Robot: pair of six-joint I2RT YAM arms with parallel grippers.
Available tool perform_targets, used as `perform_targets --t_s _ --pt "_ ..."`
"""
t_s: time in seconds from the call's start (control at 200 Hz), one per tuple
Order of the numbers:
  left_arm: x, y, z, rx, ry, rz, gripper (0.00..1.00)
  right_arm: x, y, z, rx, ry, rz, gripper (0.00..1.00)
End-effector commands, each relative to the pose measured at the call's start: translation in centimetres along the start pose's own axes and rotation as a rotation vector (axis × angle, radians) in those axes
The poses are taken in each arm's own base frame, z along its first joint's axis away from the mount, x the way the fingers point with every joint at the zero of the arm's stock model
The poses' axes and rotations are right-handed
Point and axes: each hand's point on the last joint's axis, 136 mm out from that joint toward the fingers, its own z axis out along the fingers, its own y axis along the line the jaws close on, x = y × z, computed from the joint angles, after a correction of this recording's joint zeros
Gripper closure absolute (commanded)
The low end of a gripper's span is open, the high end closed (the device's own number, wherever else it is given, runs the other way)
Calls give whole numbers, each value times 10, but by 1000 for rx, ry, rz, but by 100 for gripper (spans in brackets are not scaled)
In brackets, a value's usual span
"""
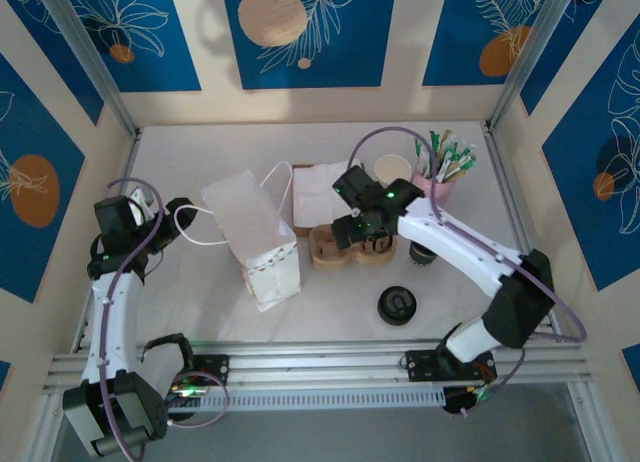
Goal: Pack the takeout coffee
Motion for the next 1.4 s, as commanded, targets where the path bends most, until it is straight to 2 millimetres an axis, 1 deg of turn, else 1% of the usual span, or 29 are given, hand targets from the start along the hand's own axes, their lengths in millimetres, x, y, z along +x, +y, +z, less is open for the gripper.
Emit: perform_targets --t_s 0.0,0.09,0.165,0.19,0.415,0.6,0.715,0.795,1.01,1.141,1.201,1.291,1.396 --pt "4 -4 -2 17 13 23 23 -6 13 7 -67 27 45 14" --pt "4 -4 -3 15 12 24 23 -6 19 21 -126 51 78 16" --pt "4 -4 -2 15 14 24 23 -7 18 30 -124 50 97 23" --pt "4 -4 -2 15 13 24 23 -6 17 33 -118 53 99 24" --pt "4 -2 -2 5 11 24 23 -1 11 56 -39 121 91 24" --pt "3 -1 -3 -2 6 25 23 6 8 70 -17 158 104 24" --pt "3 -1 -3 -3 8 25 23 9 8 78 -3 175 110 25" --pt "3 0 -2 -6 8 24 22 11 6 82 12 186 110 29" --pt "3 -1 -3 -2 8 23 22 13 5 91 32 206 112 29" --pt "4 -1 -2 -4 10 24 22 14 6 95 32 219 110 31" --pt "3 -1 -3 -4 8 25 22 13 6 94 33 218 115 37" --pt "3 -1 -3 -5 7 26 22 11 7 91 28 208 116 40" --pt "4 -1 -3 -5 10 23 22 7 7 84 25 189 118 41"
